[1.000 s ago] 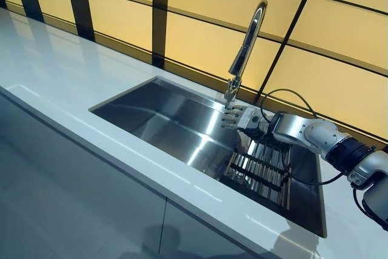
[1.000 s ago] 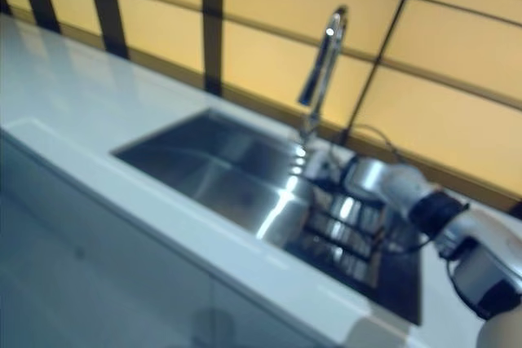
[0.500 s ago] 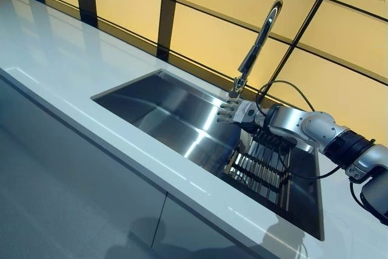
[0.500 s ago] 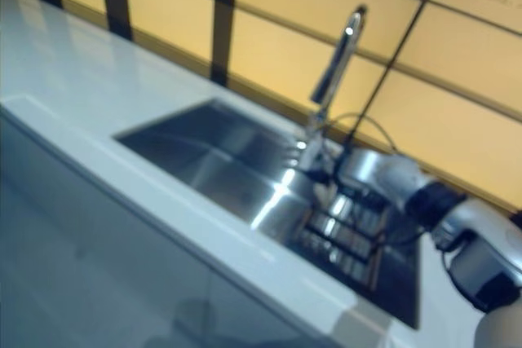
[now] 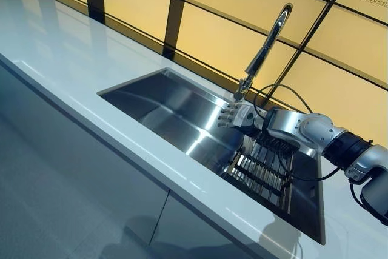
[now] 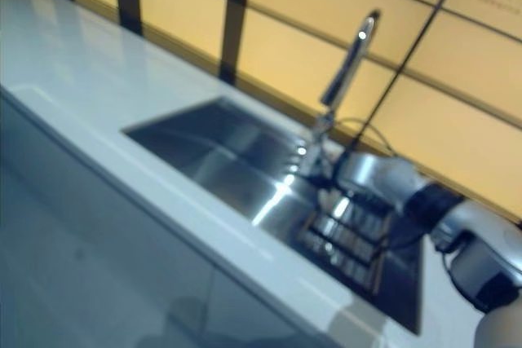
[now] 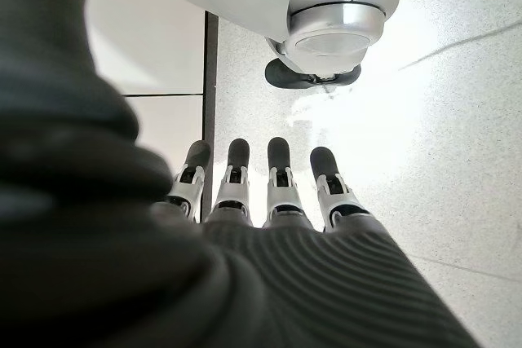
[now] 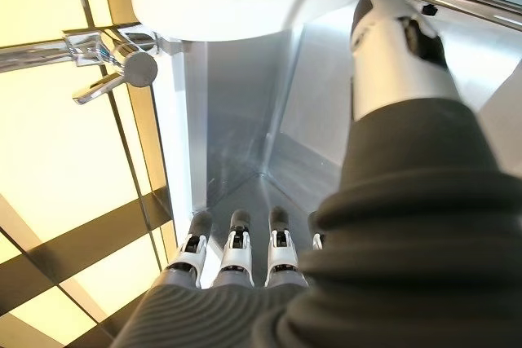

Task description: Take plates into dishwasher

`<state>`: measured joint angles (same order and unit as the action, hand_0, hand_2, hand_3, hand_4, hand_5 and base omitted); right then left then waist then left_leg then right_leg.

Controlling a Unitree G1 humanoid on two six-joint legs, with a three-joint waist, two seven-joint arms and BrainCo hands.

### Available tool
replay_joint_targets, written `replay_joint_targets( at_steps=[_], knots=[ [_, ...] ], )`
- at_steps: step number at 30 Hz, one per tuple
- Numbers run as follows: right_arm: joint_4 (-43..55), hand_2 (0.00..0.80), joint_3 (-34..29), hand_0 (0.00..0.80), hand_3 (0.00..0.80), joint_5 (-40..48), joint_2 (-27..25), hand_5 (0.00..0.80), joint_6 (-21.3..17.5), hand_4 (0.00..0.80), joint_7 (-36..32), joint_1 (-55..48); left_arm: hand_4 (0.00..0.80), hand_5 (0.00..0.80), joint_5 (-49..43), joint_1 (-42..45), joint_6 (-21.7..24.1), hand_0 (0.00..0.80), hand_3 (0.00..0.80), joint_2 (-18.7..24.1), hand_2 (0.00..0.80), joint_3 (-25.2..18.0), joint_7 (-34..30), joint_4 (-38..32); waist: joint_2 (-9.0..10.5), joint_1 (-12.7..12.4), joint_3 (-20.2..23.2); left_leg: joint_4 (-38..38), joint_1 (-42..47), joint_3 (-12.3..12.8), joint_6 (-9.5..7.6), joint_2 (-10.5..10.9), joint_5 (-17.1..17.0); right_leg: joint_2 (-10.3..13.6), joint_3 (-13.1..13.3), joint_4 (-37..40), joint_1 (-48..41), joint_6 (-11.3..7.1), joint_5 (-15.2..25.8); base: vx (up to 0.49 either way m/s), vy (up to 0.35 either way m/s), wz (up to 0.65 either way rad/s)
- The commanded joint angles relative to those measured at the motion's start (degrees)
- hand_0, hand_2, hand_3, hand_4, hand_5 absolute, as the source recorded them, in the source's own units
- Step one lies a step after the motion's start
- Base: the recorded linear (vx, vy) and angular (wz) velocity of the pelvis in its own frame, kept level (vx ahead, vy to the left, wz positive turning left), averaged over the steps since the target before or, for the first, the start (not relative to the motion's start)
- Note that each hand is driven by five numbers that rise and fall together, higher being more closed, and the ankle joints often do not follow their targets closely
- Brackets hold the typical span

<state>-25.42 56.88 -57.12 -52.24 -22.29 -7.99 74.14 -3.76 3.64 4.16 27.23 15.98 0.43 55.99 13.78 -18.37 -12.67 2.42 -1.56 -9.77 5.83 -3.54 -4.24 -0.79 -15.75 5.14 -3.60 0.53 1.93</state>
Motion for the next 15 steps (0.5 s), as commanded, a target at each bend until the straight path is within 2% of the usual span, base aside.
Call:
replay_joint_targets(
  at_steps=[1, 15],
  knots=[
    [-2.6, 0.0, 2.4, 0.0, 0.0, 1.8, -2.1, 0.0, 1.0, 0.0, 0.3, 6.2, 0.0, 0.0, -2.0, -1.3, 0.7, 0.0, 0.0, 1.1, 0.0, -0.2, 0.3, -0.1, 0.69, -0.5, 1.0, 0.4, -0.9, -1.1, -1.59, -1.0, 1.0, -0.3, -0.9, -0.6, -2.3, -2.62, -1.6, 0.0, 0.0, 0.0],
    [-5.0, 0.0, 1.9, 0.0, 0.0, 1.5, -2.0, 0.0, 2.6, 0.0, 0.8, 4.5, 0.0, 0.0, -0.9, -2.1, 1.1, 0.0, 0.0, 1.5, 0.0, -0.1, 0.9, -0.7, 0.5, -0.6, -0.6, 0.0, -2.1, -1.3, -1.79, -0.9, 0.8, -0.3, -1.1, -0.9, -1.3, -2.64, -1.3, 0.0, 0.0, 0.0]
  ],
)
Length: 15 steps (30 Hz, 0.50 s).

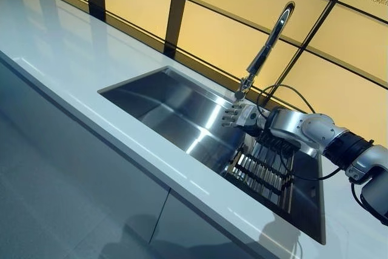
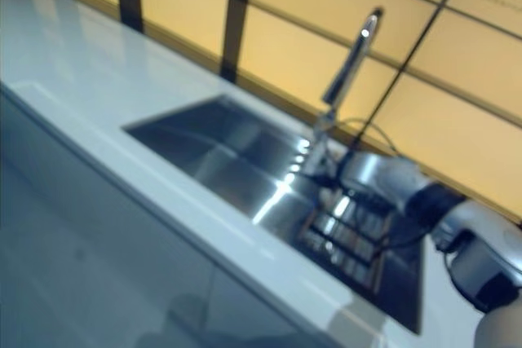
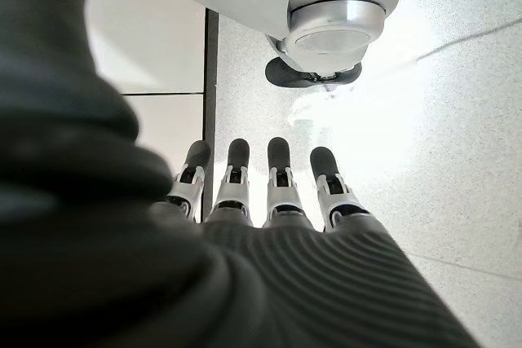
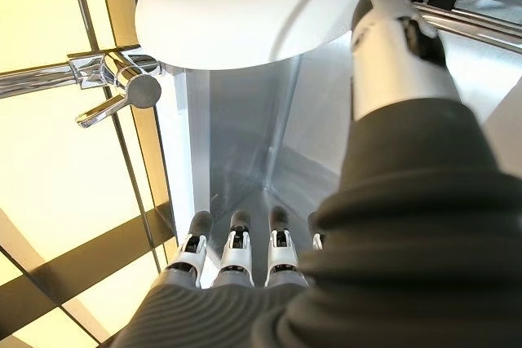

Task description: Take plates into dishwasher

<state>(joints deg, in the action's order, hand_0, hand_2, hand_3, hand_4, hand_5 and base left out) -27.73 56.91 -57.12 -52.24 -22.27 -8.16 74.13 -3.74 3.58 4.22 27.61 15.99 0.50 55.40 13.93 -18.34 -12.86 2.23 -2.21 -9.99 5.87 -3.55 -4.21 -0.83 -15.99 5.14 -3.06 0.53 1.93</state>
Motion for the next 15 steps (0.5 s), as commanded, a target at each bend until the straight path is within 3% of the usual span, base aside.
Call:
replay_joint_targets(
  at_steps=[1, 15],
  knots=[
    [-2.8, 0.0, 1.8, 0.0, 0.0, 1.3, -2.0, 0.0, 2.6, 0.0, 0.9, 4.4, 0.0, 0.0, -0.9, -2.0, 1.0, 0.0, 0.0, 1.2, 0.0, -0.2, 0.8, -0.2, 0.31, -0.7, -0.5, 0.3, -1.6, -1.1, -1.83, -0.8, 0.7, -0.2, -0.8, -0.9, -1.7, -2.66, -1.2, 0.0, 0.0, 0.0],
    [-6.0, 0.0, 0.2, 0.0, 0.0, 0.7, -2.6, 0.0, 3.7, 0.0, 2.0, 1.5, 0.0, 0.0, 0.2, -2.3, 1.9, 0.0, 0.0, 1.3, 0.0, -0.2, 1.0, -0.4, -0.27, -0.5, -1.4, 0.1, -2.5, -1.2, -1.99, -0.5, 0.5, 0.2, -1.2, -1.3, -0.8, -2.7, -1.1, -0.002, 0.0, 0.0]
  ],
)
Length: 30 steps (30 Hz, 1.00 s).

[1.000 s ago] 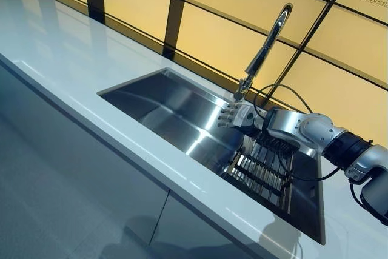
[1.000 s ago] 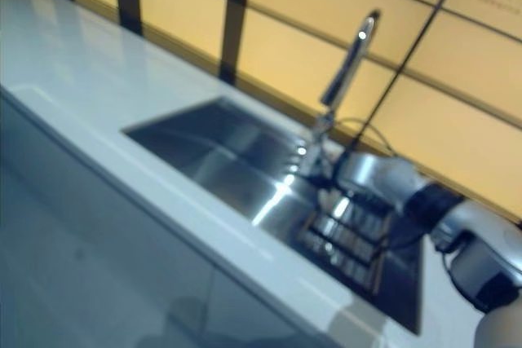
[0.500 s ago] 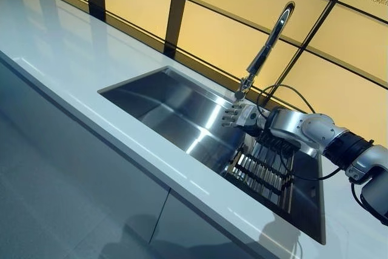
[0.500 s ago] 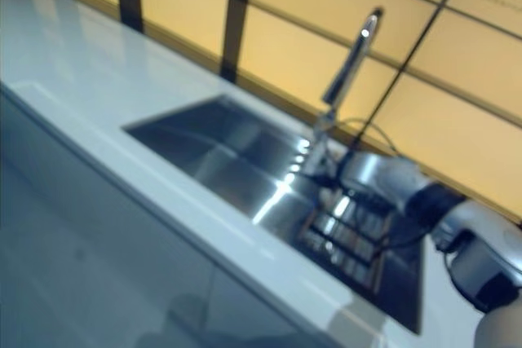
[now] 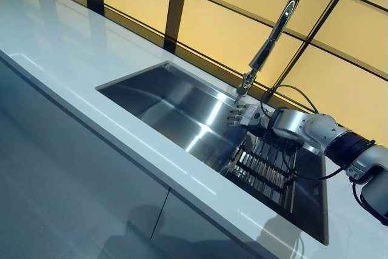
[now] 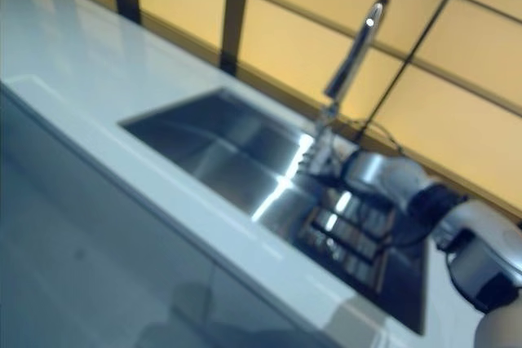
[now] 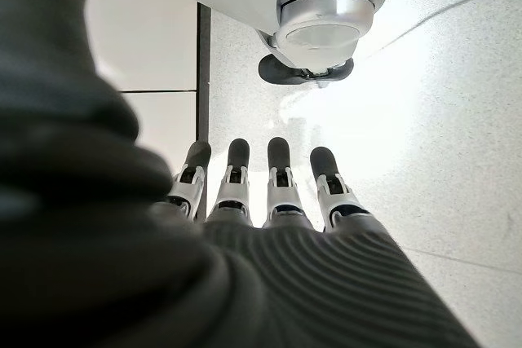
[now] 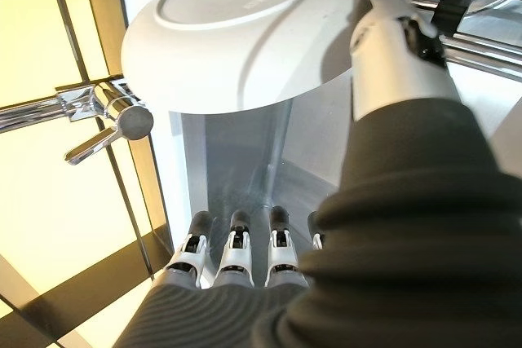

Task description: Take plates into dishwasher

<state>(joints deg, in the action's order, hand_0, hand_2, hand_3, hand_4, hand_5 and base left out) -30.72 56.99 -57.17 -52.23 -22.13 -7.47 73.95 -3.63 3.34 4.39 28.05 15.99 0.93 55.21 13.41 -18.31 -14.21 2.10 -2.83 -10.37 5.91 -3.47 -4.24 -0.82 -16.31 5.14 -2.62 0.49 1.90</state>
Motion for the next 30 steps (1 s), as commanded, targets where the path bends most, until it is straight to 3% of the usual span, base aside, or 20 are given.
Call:
replay_joint_targets(
  at_steps=[1, 30],
  knots=[
    [-3.2, 0.0, 0.1, 0.0, 0.0, 1.1, -2.6, 0.0, 4.1, 0.0, 1.4, 1.5, 0.0, 0.0, 0.1, -2.1, 1.7, 0.0, 0.0, 0.8, 0.0, -0.2, 0.6, -0.2, 0.12, -0.7, -0.2, 0.2, -1.6, -0.7, -1.96, -0.7, 0.8, 0.1, -0.7, -1.3, -1.4, -2.58, -1.1, 0.0, 0.0, 0.0],
    [-7.0, 0.0, -3.1, 0.0, 0.0, -0.2, -4.2, 0.0, 6.1, 0.0, 3.3, -1.7, 0.0, 0.0, 1.7, -3.1, 2.0, 0.0, 0.0, 0.7, 0.0, 0.5, 1.0, -0.9, -0.9, 0.5, -1.4, -0.4, -3.2, -0.4, -2.41, -0.3, 0.4, 0.5, -0.7, -2.1, 0.2, -2.52, -0.9, -0.001, 0.0, 0.0]
  ],
)
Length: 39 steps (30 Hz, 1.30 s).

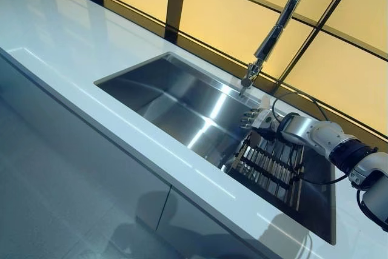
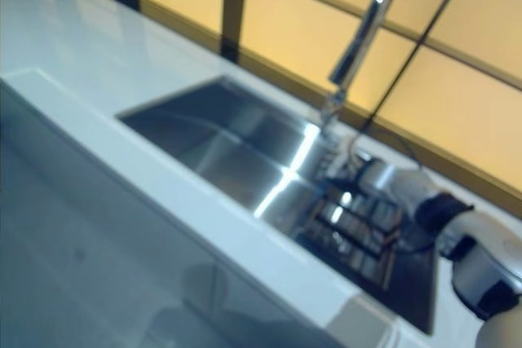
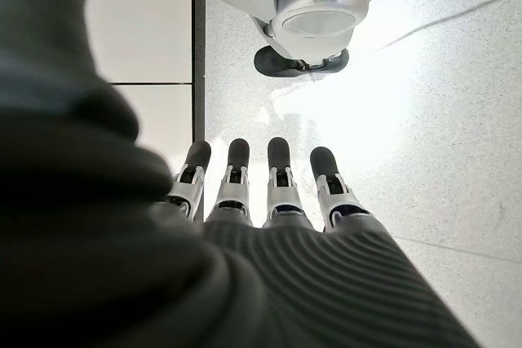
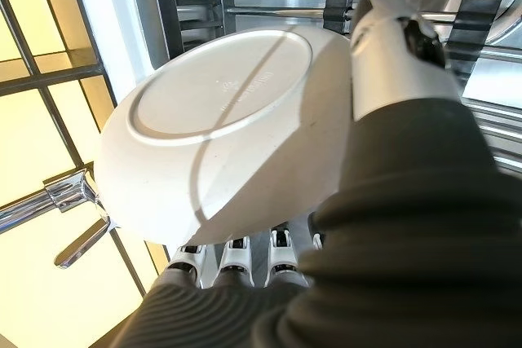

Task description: Take plates into dishwasher

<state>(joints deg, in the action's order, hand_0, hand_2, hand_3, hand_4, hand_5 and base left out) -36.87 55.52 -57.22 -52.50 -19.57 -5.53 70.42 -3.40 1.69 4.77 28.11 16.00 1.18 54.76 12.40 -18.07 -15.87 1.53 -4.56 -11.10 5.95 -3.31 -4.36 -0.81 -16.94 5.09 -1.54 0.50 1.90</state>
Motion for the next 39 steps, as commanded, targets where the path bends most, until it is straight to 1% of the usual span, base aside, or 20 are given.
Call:
replay_joint_targets(
  at_steps=[1, 16, 17, 18, 19, 20, 21, 22, 23, 24, 25, 27, 28, 29, 30, 31, 33, 34, 38, 39],
  knots=[
    [-0.9, 0.0, -1.6, 0.0, 0.0, -0.2, -3.9, 0.0, 3.5, 0.0, 1.4, 2.0, 0.0, 0.0, 1.5, -1.5, 1.6, 0.0, 0.0, 0.6, 0.0, 0.5, 0.8, -0.4, 0.13, 0.3, 0.2, 0.1, -1.5, 0.3, -2.47, -0.5, 0.6, 0.5, 0.0, -2.1, -0.8, -2.5, -0.9, 0.0, 0.0, 0.0],
    [-1.7, 0.0, -1.8, 0.0, 0.0, -0.5, -4.6, 0.0, 4.2, 0.0, 2.7, 2.4, 0.0, 0.0, 1.7, -1.6, 1.1, 0.0, 0.0, 0.9, 0.0, 0.8, 0.8, -1.4, 0.35, -0.1, -0.6, 0.0, -1.7, 0.4, -2.56, -0.5, 0.8, 0.4, 0.1, -2.3, -0.6, -2.47, -0.9, 0.0, 0.0, 0.0],
    [-1.7, 0.107, -1.8, 0.107, 0.107, -0.6, -4.7, 0.107, 4.3, 0.107, 2.9, 2.4, 0.0, 0.0, 1.7, -1.6, 1.1, 0.0, 0.0, 0.9, 0.0, 0.6, 0.6, -1.5, 0.33, -0.1, -0.6, -0.1, -1.7, 0.4, -2.56, -0.5, 0.8, 0.4, 0.0, -2.4, -0.5, -2.48, -0.9, 0.0, 0.0, 0.0],
    [-1.7, 0.179, -1.8, 0.179, 0.179, -0.4, -4.8, 0.179, 4.3, 0.179, 2.8, 2.4, 0.0, 0.0, 1.6, -1.5, 1.1, 0.0, 0.0, 0.9, 0.0, 0.6, 0.6, -1.5, 0.35, -0.1, -0.6, -0.1, -1.7, 0.4, -2.59, -0.5, 0.8, 0.4, 0.1, -2.4, -0.5, -2.48, -0.9, 0.0, 0.0, 0.0],
    [-1.6, 0.179, -1.8, 0.179, 0.179, -0.4, -4.8, 0.179, 4.3, 0.179, 2.8, 2.4, 0.0, 0.0, 1.6, -1.5, 1.1, 0.0, 0.0, 0.9, 0.0, 0.5, 0.6, -1.5, 0.35, -0.1, -0.6, -0.1, -1.7, 0.4, -2.6, -0.5, 0.9, 0.4, 0.1, -2.4, -0.5, -2.48, -0.9, 0.0, 0.0, 0.0],
    [-1.8, 0.26, -1.9, 0.26, 0.26, -0.4, -4.9, 0.26, 4.1, 0.26, 3.0, 2.4, 0.0, 0.0, 1.5, -1.4, 1.2, 0.0, 0.0, 0.9, 0.0, 0.4, 0.5, -1.3, 0.32, 0.0, -0.5, 0.0, -1.6, 0.4, -2.59, -0.5, 0.9, 0.5, 0.0, -2.4, -0.5, -2.5, -0.9, 0.0, 0.0, 0.0],
    [-1.9, 0.317, -2.1, 0.317, 0.317, -0.6, -4.9, 0.317, 4.0, 0.317, 3.0, 2.3, 0.0, 0.0, 1.4, -1.3, 1.3, 0.0, 0.0, 0.8, 0.0, 0.4, 0.5, -1.3, 0.34, 0.0, -0.4, 0.1, -1.5, 0.4, -2.6, -0.5, 0.9, 0.5, 0.1, -2.4, -0.6, -2.5, -0.9, 0.0, 0.0, 0.0],
    [-1.9, 0.405, -2.2, 0.405, 0.405, -0.7, -4.8, 0.405, 4.1, 0.405, 3.1, 2.2, 0.0, 0.0, 1.4, -1.3, 1.3, 0.0, 0.0, 0.8, 0.0, 0.5, 0.6, -1.2, 0.38, 0.0, -0.4, 0.1, -1.5, 0.4, -2.63, -0.4, 0.9, 0.5, 0.1, -2.3, -0.5, -2.52, -0.9, 0.0, 0.0, 0.0],
    [-2.0, 0.449, -2.2, 0.449, 0.449, -0.7, -4.7, 0.449, 4.1, 0.449, 3.2, 2.1, 0.0, 0.0, 1.4, -1.3, 1.2, 0.0, 0.0, 0.7, 0.0, 0.5, 0.7, -1.3, 0.39, 0.0, -0.3, 0.1, -1.5, 0.4, -2.63, -0.4, 0.9, 0.5, 0.1, -2.3, -0.5, -2.53, -0.9, 0.0, 0.0, 0.0],
    [-2.1, 0.449, -2.2, 0.449, 0.449, -0.7, -4.7, 0.449, 4.1, 0.449, 3.3, 2.1, 0.0, 0.0, 1.4, -1.3, 1.2, 0.0, 0.0, 0.7, 0.0, 0.6, 0.7, -1.3, 0.46, 0.1, -0.3, 0.1, -1.8, 0.3, -2.7, -0.3, 0.7, 0.6, -0.1, -2.3, -0.4, -2.6, -0.9, 0.0, 0.0, 0.0],
    [-1.9, 0.474, -2.3, 0.474, 0.474, -0.9, -4.7, 0.474, 4.0, 0.474, 3.2, 2.0, 0.0, 0.0, 1.4, -1.3, 1.2, 0.0, 0.0, 0.7, 0.0, 0.5, 0.6, -1.3, 0.45, 0.2, -0.2, 0.1, -1.7, 0.3, -2.71, -0.3, 0.7, 0.6, -0.1, -2.3, -0.4, -2.57, -0.9, 0.0, 0.0, 0.0],
    [-1.7, 0.615, -2.4, 0.615, 0.615, -0.8, -5.1, 0.615, 4.0, 0.615, 3.2, 1.9, 0.0, 0.0, 1.4, -1.1, 1.2, 0.0, 0.0, 0.8, 0.0, 0.5, 0.5, -1.4, 0.38, 0.0, -0.3, 0.2, -1.5, 0.4, -2.66, -0.4, 0.9, 0.5, 0.0, -2.3, -0.5, -2.53, -0.9, 0.0, 0.0, 0.0],
    [-1.6, 0.621, -2.4, 0.621, 0.621, -0.8, -5.1, 0.621, 4.0, 0.621, 3.3, 1.8, 0.0, 0.0, 1.4, -1.1, 1.2, 0.0, 0.0, 0.8, 0.0, 0.4, 0.5, -1.3, 0.38, 0.1, -0.2, 0.2, -1.5, 0.5, -2.68, -0.4, 0.9, 0.5, 0.0, -2.3, -0.5, -2.53, -0.9, 0.0, 0.0, 0.0],
    [-1.6, 0.649, -2.5, 0.649, 0.649, -0.8, -5.2, 0.649, 4.0, 0.649, 3.4, 1.7, 0.0, 0.0, 1.4, -1.2, 1.2, 0.0, 0.0, 0.7, 0.0, 0.5, 0.5, -1.2, 0.38, 0.1, -0.2, 0.2, -1.5, 0.5, -2.71, -0.3, 0.9, 0.5, 0.0, -2.3, -0.5, -2.53, -1.0, 0.0, 0.0, 0.0],
    [-1.7, 0.649, -2.6, 0.649, 0.649, -0.8, -5.2, 0.649, 4.0, 0.649, 3.4, 1.7, 0.0, 0.0, 1.4, -1.2, 1.2, 0.0, 0.0, 0.7, 0.0, 0.5, 0.5, -1.2, 0.44, 0.3, -0.1, 0.2, -1.7, 0.3, -2.78, -0.2, 0.7, 0.7, -0.1, -2.3, -0.4, -2.6, -0.9, 0.0, 0.0, 0.0],
    [-1.6, 0.693, -2.7, 0.693, 0.693, -0.8, -5.2, 0.693, 4.1, 0.693, 3.4, 1.6, 0.0, 0.0, 1.4, -1.3, 1.3, 0.0, 0.0, 0.6, 0.0, 0.6, 0.6, -1.0, 0.41, 0.2, -0.2, 0.2, -1.5, 0.5, -2.73, -0.3, 0.9, 0.6, 0.1, -2.3, -0.5, -2.53, -1.0, 0.0, 0.0, 0.0],
    [-1.8, 0.715, -2.6, 0.715, 0.715, -0.8, -5.0, 0.715, 4.1, 0.715, 3.5, 1.7, 0.0, 0.0, 1.4, -1.5, 1.3, 0.0, 0.0, 0.7, 0.0, 0.5, 0.5, -0.8, 0.44, 0.2, -0.2, 0.2, -1.5, 0.5, -2.71, -0.3, 0.9, 0.6, 0.1, -2.3, -0.5, -2.54, -1.0, 0.0, 0.0, 0.0],
    [-1.8, 0.759, -2.8, 0.759, 0.759, -0.9, -5.1, 0.759, 4.2, 0.759, 3.6, 1.5, 0.0, 0.0, 1.5, -1.5, 1.3, 0.0, 0.0, 0.7, 0.0, 0.6, 0.5, -0.8, 0.49, 0.4, -0.1, 0.1, -1.8, 0.3, -2.79, -0.2, 0.7, 0.7, -0.1, -2.3, -0.3, -2.63, -0.9, 0.0, 0.0, 0.0],
    [-1.6, 0.8, -2.9, 0.8, 0.8, -1.0, -5.1, 0.8, 4.3, 0.8, 3.6, 1.5, 0.0, 0.0, 1.5, -1.4, 1.2, 0.0, 0.0, 0.8, 0.0, 0.5, 0.4, -1.1, 0.45, 0.3, -0.2, 0.1, -1.8, 0.4, -2.82, -0.1, 0.8, 0.7, 0.0, -2.3, -0.3, -2.63, -0.8, 0.0, 0.0, 0.0],
    [-1.6, 0.8, -2.8, 0.8, 0.8, -0.8, -5.1, 0.8, 4.3, 0.8, 3.6, 1.6, 0.0, 0.0, 1.5, -1.4, 1.3, 0.0, 0.0, 0.9, 0.0, 0.6, 0.3, -1.1, 0.42, 0.3, -0.2, 0.1, -1.8, 0.4, -2.84, -0.1, 0.7, 0.7, 0.0, -2.4, -0.2, -2.63, -0.8, 0.0, 0.0, 0.0]
  ],
)
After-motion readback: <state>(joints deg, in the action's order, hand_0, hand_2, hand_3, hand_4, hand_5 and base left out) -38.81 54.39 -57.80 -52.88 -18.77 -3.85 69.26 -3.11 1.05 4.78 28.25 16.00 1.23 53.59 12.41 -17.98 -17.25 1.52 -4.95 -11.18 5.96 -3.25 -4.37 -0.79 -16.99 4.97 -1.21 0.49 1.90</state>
